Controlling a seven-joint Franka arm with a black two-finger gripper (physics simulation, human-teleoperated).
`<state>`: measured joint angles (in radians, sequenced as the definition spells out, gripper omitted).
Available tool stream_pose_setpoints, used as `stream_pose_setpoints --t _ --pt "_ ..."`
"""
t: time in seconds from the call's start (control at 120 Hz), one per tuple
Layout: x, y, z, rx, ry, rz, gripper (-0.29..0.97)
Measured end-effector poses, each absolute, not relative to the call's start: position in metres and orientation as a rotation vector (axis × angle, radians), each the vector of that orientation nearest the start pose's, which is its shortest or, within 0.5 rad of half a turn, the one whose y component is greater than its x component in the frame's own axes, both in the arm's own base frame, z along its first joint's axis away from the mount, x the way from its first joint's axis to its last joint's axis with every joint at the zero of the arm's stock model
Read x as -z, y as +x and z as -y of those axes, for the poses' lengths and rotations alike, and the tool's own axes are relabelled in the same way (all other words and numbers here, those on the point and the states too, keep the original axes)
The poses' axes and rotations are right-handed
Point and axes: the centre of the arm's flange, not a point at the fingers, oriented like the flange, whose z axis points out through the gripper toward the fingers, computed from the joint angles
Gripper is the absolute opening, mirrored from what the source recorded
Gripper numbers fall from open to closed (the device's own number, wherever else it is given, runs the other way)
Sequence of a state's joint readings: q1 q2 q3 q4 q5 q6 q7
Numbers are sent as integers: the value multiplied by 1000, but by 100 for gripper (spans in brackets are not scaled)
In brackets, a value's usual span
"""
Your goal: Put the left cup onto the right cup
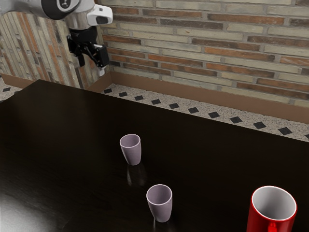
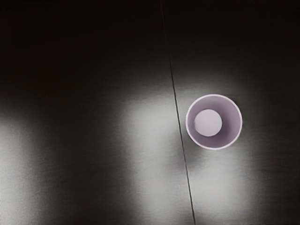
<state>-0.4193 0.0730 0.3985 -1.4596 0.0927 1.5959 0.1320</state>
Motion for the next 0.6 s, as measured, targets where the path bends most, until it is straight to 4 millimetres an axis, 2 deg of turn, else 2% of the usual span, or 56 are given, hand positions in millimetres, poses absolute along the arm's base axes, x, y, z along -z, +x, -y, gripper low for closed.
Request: stream_pose_setpoints --t 0.092,0.258,0.308,0.4,0.5,0.6 --pt "-637 575 12 93 -3005 -247 66" --pt "-629 577 -3 81 -2996 -217 66" --pt "-620 582 -8 67 -2990 -204 66" --pt "-592 600 -23 31 -2980 -161 66" --pt "-551 620 -50 -20 -2971 -97 66" --pt "-508 640 -62 -59 -2973 -71 66"
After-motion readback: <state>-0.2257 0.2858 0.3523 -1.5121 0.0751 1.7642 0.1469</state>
